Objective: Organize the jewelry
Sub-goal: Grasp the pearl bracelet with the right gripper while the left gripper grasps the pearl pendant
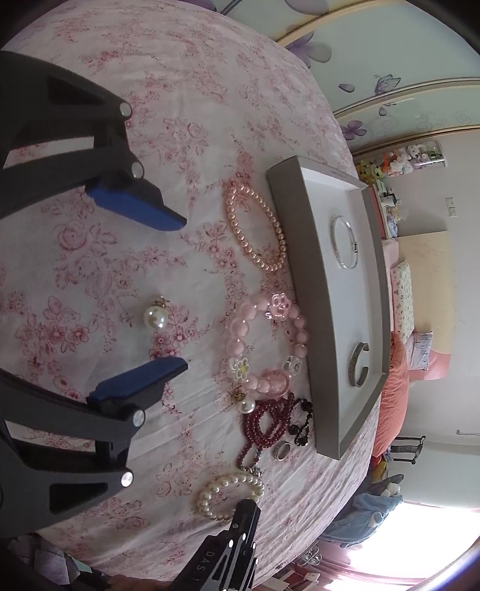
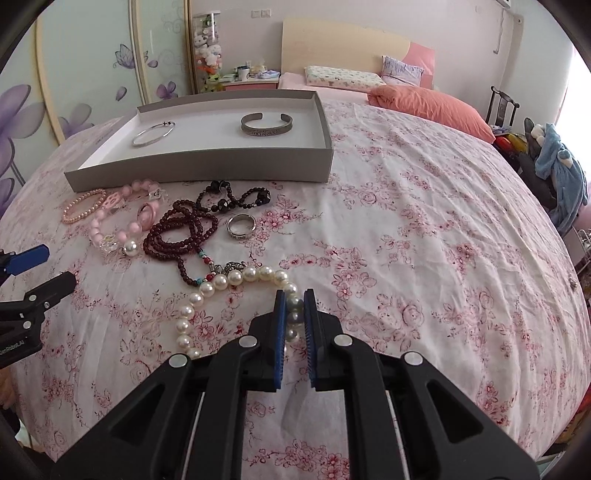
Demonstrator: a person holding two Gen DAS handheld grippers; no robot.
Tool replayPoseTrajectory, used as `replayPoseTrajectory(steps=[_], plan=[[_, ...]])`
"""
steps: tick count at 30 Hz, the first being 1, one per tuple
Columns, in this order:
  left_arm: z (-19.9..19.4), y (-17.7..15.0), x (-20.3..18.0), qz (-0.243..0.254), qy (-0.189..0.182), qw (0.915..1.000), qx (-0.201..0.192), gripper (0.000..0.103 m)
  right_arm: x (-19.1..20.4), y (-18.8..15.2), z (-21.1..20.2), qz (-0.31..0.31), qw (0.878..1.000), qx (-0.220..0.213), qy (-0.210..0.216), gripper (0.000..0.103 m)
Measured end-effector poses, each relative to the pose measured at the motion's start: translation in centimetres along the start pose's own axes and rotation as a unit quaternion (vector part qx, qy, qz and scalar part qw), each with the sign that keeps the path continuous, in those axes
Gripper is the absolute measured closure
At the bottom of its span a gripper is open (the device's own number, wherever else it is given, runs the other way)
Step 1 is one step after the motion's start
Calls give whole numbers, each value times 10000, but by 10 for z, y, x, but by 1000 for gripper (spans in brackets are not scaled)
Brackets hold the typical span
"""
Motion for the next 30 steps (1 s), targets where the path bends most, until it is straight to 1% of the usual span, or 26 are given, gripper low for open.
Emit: replayPoseTrajectory(steps=[3, 5, 6, 8, 9, 10, 16, 21, 24, 26, 28, 30], plan=[[-2, 0, -1, -34, -5, 10000, -30, 44, -1, -1, 0, 20, 10000, -1, 16, 92], [-2, 0, -3, -50, -52, 10000, -60, 56, -2, -1, -1, 26, 10000, 1, 17, 92], [-3, 1, -5, -38, -39, 10000, -72, 60, -2, -2, -1, 31, 10000, 5, 18, 92], [-4, 2, -7, -13, -49, 9999, -101, 78, -3, -2, -1, 58, 10000, 30, 31, 92], [-4, 2, -6, -10, -51, 9999, -100, 81, -4, -2, -2, 82, 9999, 52, 50, 92], [-4, 2, -5, -24, -61, 9999, -96, 87, -5, -2, -2, 107, 9999, 66, 59, 92], [-4, -1, 6, -137, -77, 9998, -87, 87, -10, -3, -2, 191, 9997, 97, 85, 88], [-8, -6, 9, -100, -182, 9996, -175, 87, -11, -4, -3, 221, 9997, 100, 94, 81], [-11, -9, 8, -84, -308, 9992, -240, 81, -13, -5, -4, 240, 9996, 91, 112, 78], [-11, -10, 7, -66, -361, 9990, -268, 73, -12, -5, -4, 246, 9996, 85, 126, 77], [-13, -12, 5, -41, -368, 9989, -287, 70, -13, -5, -4, 241, 9996, 83, 137, 76], [-13, -12, 5, -49, -369, 9989, -288, 70, -13, -5, -4, 227, 9996, 76, 145, 76]])
Point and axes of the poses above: each gripper's, at about its wrist camera, not at the fingertips, and z roughly the way its jaws point, x to its left, y to its top, the point moved 7 cm from there along z, roughly the way its jaws point, and after that the axes turned 11 degrees about z, right-handed, at the moved point
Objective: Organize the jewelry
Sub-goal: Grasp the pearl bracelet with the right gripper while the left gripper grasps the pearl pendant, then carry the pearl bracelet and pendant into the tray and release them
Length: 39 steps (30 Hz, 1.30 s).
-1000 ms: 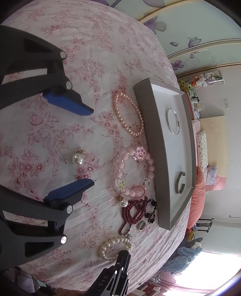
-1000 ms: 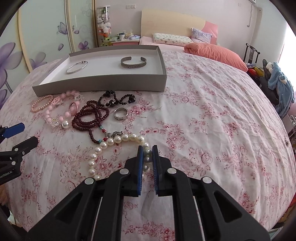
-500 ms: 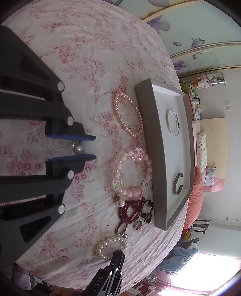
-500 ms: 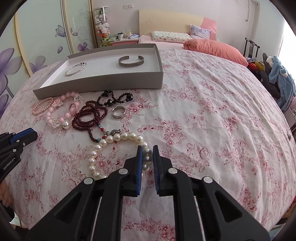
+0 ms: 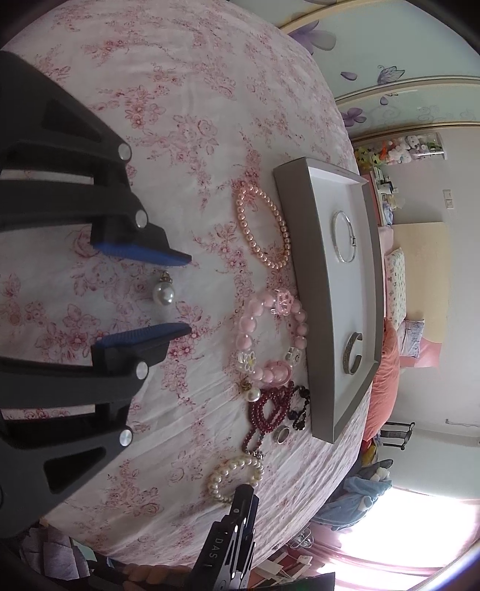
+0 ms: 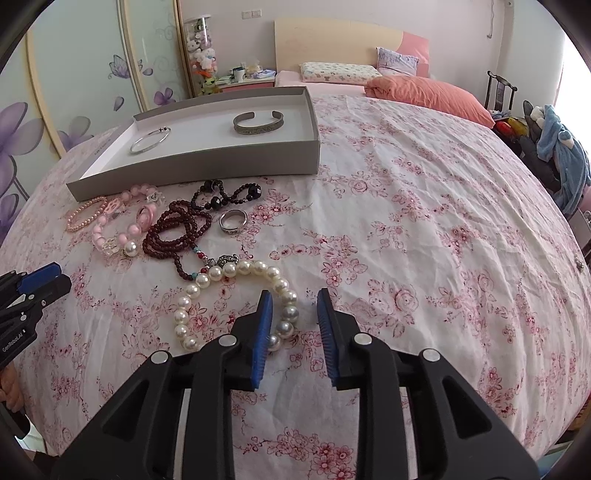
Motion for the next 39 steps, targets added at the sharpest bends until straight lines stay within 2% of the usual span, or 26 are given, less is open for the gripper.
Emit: replayPoseTrajectory(steps=[4, 7, 9, 10, 11, 12, 14, 28, 39], plan=[[1, 1, 1, -11, 64, 10000, 22, 72, 0, -1, 0, -5, 10000, -16, 10, 76], [1, 1, 0, 62, 210, 9997, 60, 83, 1, -1, 0, -5, 10000, -22, 10, 76], [1, 1, 1, 40, 209, 9997, 77, 83, 1, -1, -1, -11, 10000, -30, 15, 77], [1, 1, 1, 36, 209, 9997, 83, 84, 1, -1, -1, -34, 10000, -46, 28, 78], [1, 1, 2, 26, 209, 9997, 87, 85, 2, -2, -1, -46, 10000, -56, 56, 87], [0, 1, 3, 19, 222, 9997, 91, 86, 1, -1, -2, -20, 10000, -52, 76, 91], [0, 1, 6, -48, 228, 9997, 107, 86, 0, -2, -3, 36, 9999, -50, 119, 93], [-3, -3, 31, -402, 399, 9983, 133, 88, 12, 24, -32, 179, 9961, -607, 607, 93], [-19, 7, 44, -568, 460, 9972, -133, 88, 30, 38, -53, 189, 9907, -913, 996, 93]])
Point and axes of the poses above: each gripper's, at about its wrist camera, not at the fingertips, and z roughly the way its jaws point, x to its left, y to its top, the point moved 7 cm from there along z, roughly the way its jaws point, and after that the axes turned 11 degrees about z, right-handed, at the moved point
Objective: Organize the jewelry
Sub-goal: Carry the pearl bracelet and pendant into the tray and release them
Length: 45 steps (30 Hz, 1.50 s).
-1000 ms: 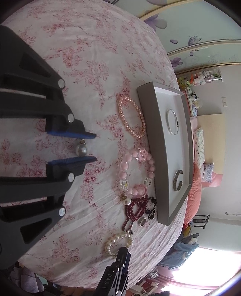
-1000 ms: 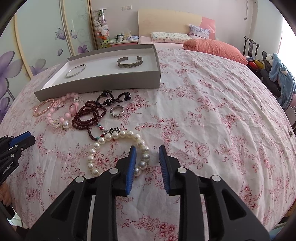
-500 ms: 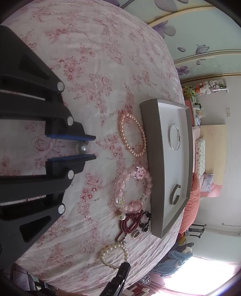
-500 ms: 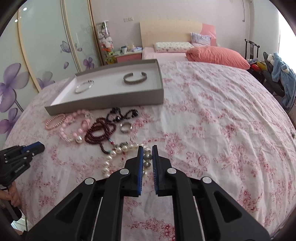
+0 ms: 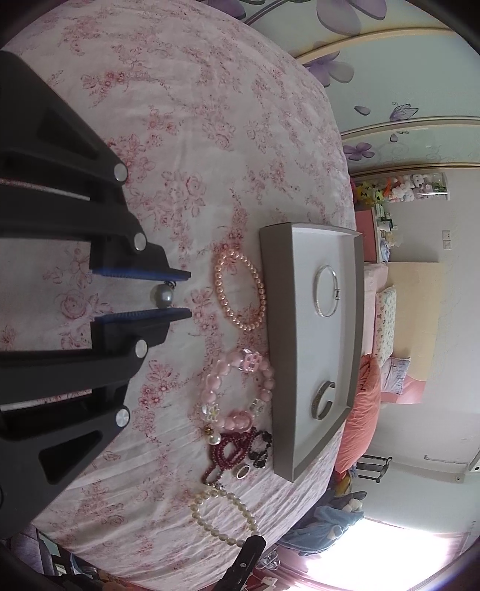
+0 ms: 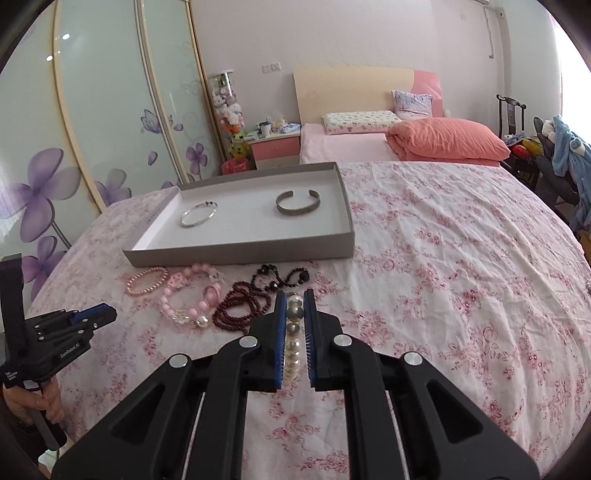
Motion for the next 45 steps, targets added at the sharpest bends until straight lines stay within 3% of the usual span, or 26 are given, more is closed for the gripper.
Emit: replayPoseTrajectory(steps=[12, 23, 35, 45], plan=[[-14, 17, -5, -93, 19, 9993, -358, 88, 26, -1, -3, -34, 9994, -46, 336, 93], [-34, 53, -15, -7, 89, 9962, -870, 88, 58, 16, -10, -216, 9973, -324, 620, 93], [-36, 105, -9, 57, 239, 9911, -1306, 88, 80, 56, -11, -483, 9944, -719, 613, 93], [3, 150, 5, -51, 315, 9908, -1317, 88, 78, 103, 35, -472, 9949, -756, 472, 93]])
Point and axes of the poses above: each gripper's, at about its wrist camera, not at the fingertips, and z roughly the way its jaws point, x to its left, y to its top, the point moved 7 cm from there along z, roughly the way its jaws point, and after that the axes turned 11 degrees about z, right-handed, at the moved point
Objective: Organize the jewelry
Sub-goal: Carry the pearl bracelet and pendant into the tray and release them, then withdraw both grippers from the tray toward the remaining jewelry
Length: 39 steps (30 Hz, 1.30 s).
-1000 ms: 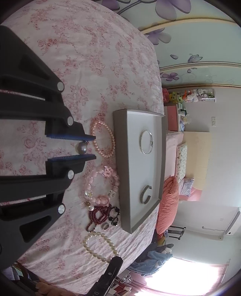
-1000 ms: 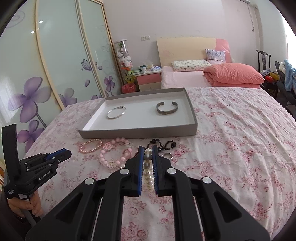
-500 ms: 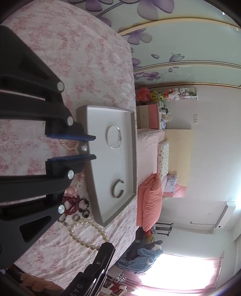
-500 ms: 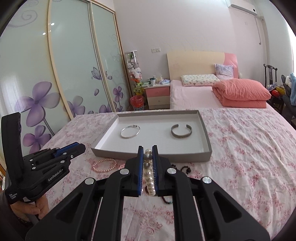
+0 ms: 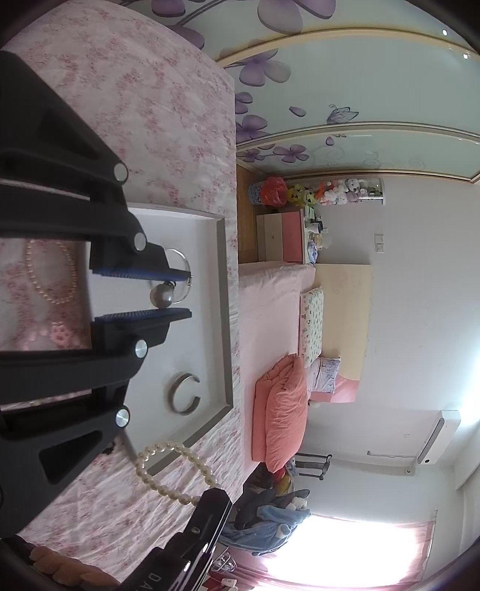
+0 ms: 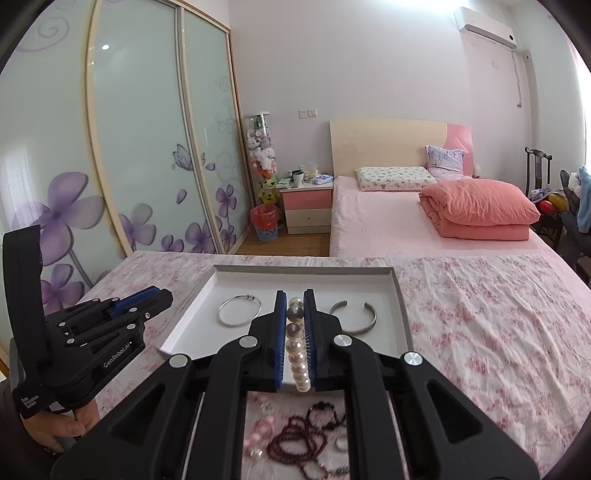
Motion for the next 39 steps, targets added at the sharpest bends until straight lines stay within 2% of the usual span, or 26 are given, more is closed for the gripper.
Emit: replayPoseTrajectory(steps=[12, 16, 20, 23, 25, 27, 33, 39], plan=[[95, 5, 7, -113, -146, 9982, 562, 88, -27, 9, 89, 327, 9985, 426, -71, 93], [116, 2, 5, -121, -205, 9971, 719, 88, -29, 7, 110, 411, 9975, 577, -37, 93], [132, 0, 1, -91, -207, 9961, 847, 87, -43, 2, 128, 526, 9954, 764, -220, 92], [139, -1, 1, -108, -210, 9958, 885, 83, -52, -1, 131, 655, 9937, 854, -324, 91], [141, -1, 3, -128, -204, 9958, 879, 76, -57, -1, 128, 688, 9935, 823, -381, 86], [140, -1, 4, -148, -209, 9959, 870, 74, -60, 0, 123, 708, 9935, 780, -422, 80], [133, 3, 16, -245, -141, 9961, 833, 70, -61, 3, 115, 666, 9941, 712, -479, 79], [107, -4, 29, -217, 23, 9967, 779, 65, -59, -1, 95, 654, 9945, 664, -475, 77]])
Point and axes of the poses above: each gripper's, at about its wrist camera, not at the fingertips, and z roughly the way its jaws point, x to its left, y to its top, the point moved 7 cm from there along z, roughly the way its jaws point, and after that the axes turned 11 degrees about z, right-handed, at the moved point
